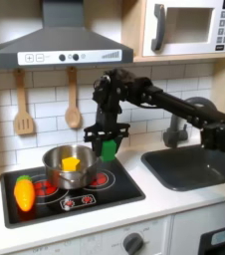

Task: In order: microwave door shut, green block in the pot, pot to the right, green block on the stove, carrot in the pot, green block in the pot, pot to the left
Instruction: 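Put the green block in the pot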

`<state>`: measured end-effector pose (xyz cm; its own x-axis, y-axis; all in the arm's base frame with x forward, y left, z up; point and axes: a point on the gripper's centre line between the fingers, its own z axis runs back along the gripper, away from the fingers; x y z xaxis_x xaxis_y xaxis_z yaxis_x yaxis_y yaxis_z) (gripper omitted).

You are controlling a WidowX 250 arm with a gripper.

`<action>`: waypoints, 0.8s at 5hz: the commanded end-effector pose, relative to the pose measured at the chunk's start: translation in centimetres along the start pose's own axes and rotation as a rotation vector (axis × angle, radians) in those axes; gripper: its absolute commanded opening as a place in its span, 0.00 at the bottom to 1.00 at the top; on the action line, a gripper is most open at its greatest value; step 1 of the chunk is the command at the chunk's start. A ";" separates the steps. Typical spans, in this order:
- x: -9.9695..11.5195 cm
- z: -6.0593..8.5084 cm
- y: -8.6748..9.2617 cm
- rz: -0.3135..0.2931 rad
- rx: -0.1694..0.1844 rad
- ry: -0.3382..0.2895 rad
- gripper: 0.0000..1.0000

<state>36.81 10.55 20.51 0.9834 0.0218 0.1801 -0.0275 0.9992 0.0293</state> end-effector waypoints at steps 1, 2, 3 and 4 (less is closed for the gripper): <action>2.2 -0.3 0.9 0.026 0.011 -0.021 0.00; 3.0 -0.5 1.3 0.024 0.019 -0.024 0.00; 3.7 -0.8 1.6 0.020 0.026 -0.019 0.00; 4.3 -0.6 2.1 0.014 0.035 -0.029 0.00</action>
<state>40.99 12.99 20.50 0.9781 0.0439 0.2036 -0.0568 0.9967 0.0577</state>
